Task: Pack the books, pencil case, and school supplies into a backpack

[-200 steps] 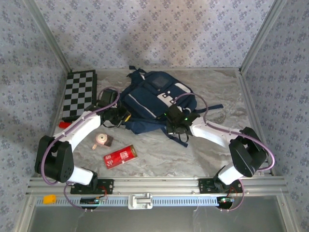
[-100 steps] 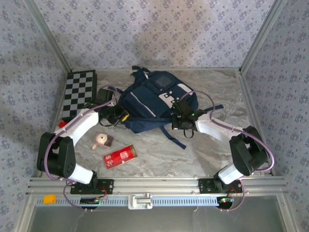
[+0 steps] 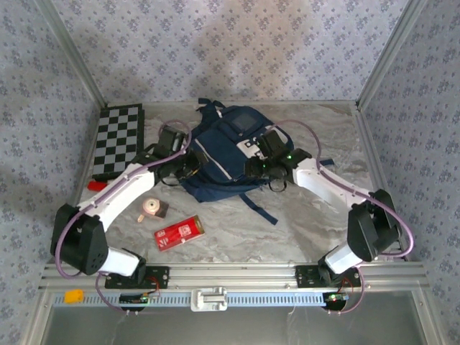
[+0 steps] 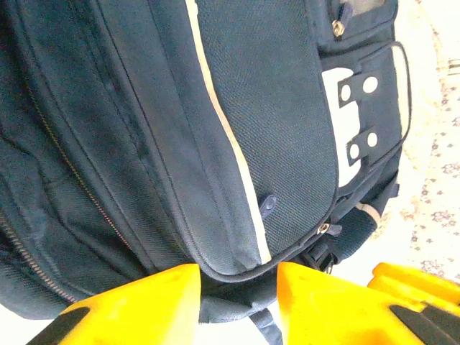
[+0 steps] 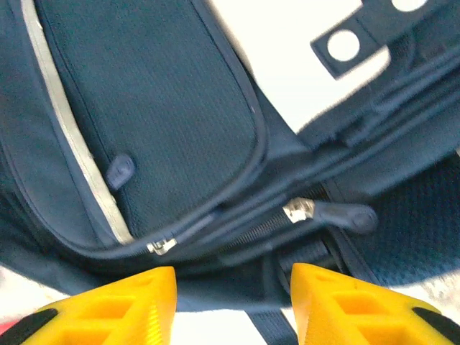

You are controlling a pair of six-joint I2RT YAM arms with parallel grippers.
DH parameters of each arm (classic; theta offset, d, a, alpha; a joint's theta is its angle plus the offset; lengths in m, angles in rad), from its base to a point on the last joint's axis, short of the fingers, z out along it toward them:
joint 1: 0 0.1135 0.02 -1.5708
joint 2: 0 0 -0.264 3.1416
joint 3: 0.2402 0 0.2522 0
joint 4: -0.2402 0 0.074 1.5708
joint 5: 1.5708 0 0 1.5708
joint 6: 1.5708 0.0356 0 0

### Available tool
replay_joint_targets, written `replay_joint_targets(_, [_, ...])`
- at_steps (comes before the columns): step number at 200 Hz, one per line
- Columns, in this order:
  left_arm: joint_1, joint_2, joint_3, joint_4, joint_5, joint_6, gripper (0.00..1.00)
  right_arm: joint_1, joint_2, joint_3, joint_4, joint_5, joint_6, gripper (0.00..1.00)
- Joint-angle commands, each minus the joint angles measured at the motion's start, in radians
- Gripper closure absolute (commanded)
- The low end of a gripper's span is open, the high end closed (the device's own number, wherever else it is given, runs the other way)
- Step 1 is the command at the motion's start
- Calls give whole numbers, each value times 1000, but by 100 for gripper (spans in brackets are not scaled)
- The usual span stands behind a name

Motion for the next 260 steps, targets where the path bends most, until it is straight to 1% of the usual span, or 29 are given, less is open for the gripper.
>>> replay_joint_targets(1, [-36, 64, -17, 45, -11, -17, 69, -30, 84, 68, 24, -51, 18, 53])
replay_joint_targets(25, [-63, 118, -9, 27, 1, -8, 75, -50, 173, 156, 0, -61, -11, 52])
replay_joint_targets(43, [-77, 112, -36, 33, -24, -8, 75, -54, 228, 211, -33, -42, -42, 52])
replay_joint_targets(59, [-83, 111, -61, 42, -29, -11, 76, -65, 260, 226, -34, -44, -53, 52])
replay_joint_targets(78, [-84, 117, -83, 49, -27, -16, 77, -78, 292, 236, -18, -100, -65, 54])
replay_joint_targets(105, [-87, 127, -106, 51, -29, -16, 79, -81, 341, 265, -44, -85, -86, 54])
replay_joint_targets(131, [-90, 124, -133, 63, -24, -29, 80, -84, 387, 285, -27, -137, -119, 55])
replay_joint_targets(149, [-97, 121, -138, 53, -24, -29, 80, -83, 414, 303, -37, -156, -131, 60])
replay_joint_targets(173, [-100, 110, -170, 50, -57, -25, 80, -85, 395, 291, -16, -169, -129, 76])
replay_joint_targets(201, [-102, 138, -227, 87, -44, -47, 82, -93, 332, 254, 32, -201, -97, 96])
replay_joint_targets(210, [-102, 151, -234, 107, -45, -49, 83, -95, 305, 241, 47, -201, -81, 100])
replay_joint_targets(233, [-92, 196, -207, 135, -51, -20, 84, -109, 231, 200, 108, -247, -18, 100])
replay_joint_targets(260, [-67, 255, -131, 132, -77, 25, 85, -140, 131, 136, 186, -273, 104, 100])
